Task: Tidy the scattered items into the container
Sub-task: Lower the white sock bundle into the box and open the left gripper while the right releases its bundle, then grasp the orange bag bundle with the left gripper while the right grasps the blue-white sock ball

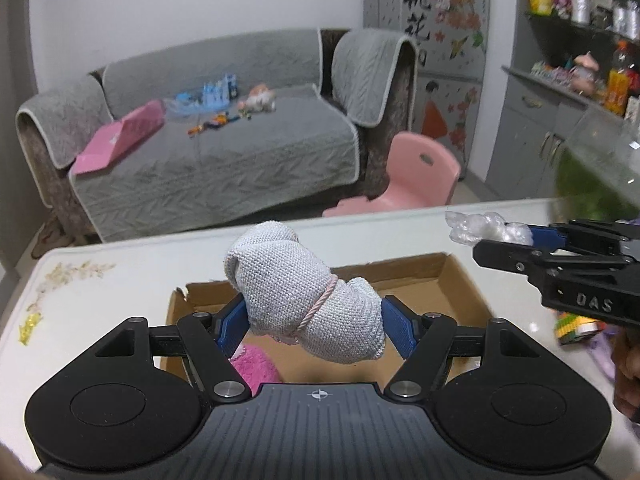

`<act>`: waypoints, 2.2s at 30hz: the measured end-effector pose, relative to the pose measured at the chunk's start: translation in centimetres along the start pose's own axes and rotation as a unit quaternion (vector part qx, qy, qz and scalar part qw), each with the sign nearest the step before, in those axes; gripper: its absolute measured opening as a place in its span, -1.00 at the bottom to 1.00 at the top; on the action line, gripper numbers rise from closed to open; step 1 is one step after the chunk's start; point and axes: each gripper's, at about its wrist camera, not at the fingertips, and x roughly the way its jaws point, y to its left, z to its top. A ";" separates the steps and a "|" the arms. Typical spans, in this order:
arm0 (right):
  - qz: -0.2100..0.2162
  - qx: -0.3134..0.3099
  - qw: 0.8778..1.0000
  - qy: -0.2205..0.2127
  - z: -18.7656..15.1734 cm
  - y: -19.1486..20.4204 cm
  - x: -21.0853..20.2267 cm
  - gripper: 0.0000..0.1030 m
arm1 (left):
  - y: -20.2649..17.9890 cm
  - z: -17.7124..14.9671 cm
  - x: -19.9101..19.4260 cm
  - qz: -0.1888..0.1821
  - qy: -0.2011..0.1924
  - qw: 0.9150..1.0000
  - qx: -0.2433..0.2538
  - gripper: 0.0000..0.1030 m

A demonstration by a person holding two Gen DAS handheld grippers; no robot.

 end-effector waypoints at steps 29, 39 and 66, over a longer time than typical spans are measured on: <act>-0.053 -0.011 0.995 0.086 -2.7 0.5 3.8 -0.27 | -2.7 -2.5 10.8 0.019 0.104 0.994 0.023 0.54; -0.059 -0.022 0.996 0.057 -1.8 0.8 2.1 0.20 | -2.1 -2.1 7.2 0.008 0.079 0.997 0.005 0.58; 0.159 -0.168 0.973 0.021 -5.9 11.0 -5.7 0.68 | 2.6 -15.3 -7.4 0.039 0.052 0.996 -0.056 0.87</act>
